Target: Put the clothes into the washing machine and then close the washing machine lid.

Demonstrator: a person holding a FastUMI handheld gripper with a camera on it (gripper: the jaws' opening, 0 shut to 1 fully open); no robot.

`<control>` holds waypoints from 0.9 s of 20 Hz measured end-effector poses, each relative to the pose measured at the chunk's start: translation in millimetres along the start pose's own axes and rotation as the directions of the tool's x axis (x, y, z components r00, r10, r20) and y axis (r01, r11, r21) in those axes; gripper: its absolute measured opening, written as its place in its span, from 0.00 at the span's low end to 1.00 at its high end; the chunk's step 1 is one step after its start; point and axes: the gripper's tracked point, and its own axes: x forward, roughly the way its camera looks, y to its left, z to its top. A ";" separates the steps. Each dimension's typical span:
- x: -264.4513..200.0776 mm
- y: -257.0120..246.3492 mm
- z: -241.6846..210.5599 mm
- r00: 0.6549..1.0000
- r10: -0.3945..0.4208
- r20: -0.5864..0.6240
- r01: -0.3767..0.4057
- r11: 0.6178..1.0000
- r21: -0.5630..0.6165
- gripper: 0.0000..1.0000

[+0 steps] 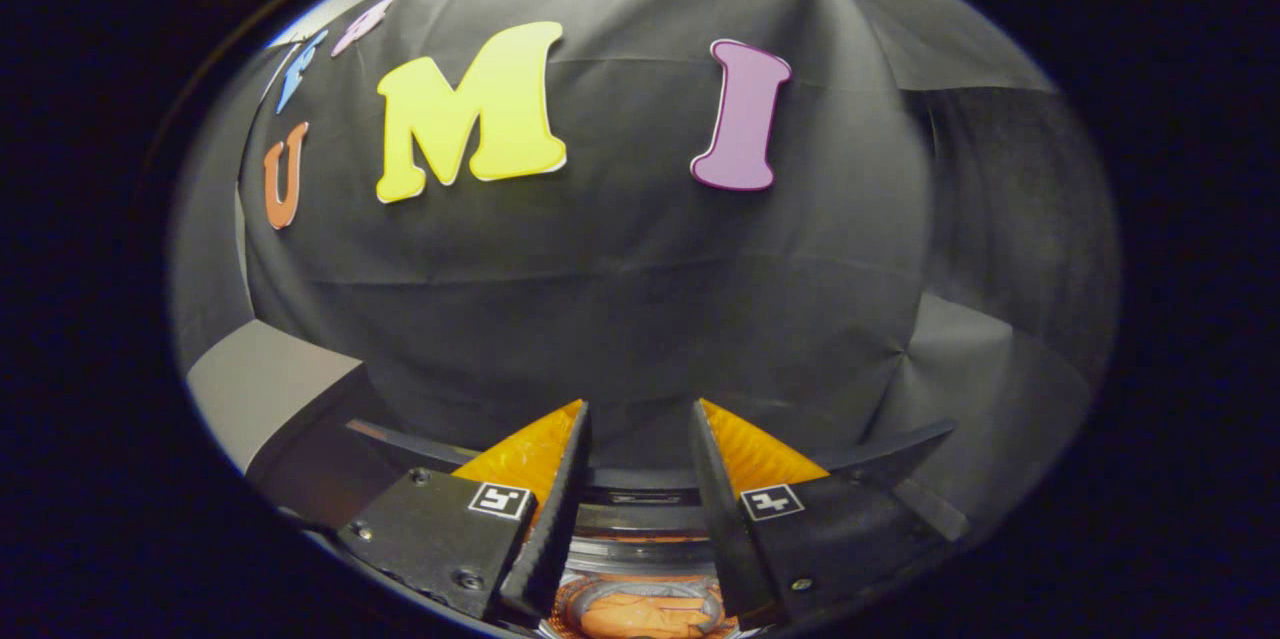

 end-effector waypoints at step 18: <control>-68.3 1.4 -36.2 0.997 0.009 0.080 -0.010 1.000 0.009 0.63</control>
